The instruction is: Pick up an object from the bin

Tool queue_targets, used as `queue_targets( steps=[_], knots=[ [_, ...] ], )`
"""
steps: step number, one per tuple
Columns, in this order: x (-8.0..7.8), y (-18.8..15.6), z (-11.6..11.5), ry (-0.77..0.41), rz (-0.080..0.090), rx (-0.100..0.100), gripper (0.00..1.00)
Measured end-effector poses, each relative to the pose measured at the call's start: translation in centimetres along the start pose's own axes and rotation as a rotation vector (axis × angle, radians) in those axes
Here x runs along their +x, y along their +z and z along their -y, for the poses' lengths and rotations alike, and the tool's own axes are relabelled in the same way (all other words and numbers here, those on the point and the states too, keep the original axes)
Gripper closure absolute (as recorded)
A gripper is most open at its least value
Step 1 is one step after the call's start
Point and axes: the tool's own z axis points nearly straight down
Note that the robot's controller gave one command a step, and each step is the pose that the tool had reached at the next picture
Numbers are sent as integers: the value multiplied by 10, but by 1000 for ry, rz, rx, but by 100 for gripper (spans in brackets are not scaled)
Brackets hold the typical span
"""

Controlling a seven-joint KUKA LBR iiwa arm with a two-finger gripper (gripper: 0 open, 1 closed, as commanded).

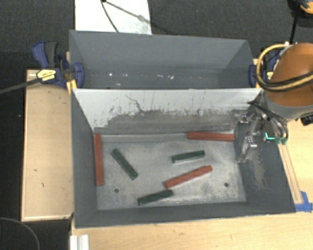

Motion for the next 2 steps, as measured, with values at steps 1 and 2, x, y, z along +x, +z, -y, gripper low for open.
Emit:
queue_targets(
  steps=[1, 2],
  knots=[
    [-2, -5, 0, -3, 8, 2, 0],
    [22, 54, -58, -81, 11, 2, 0]
  ],
)
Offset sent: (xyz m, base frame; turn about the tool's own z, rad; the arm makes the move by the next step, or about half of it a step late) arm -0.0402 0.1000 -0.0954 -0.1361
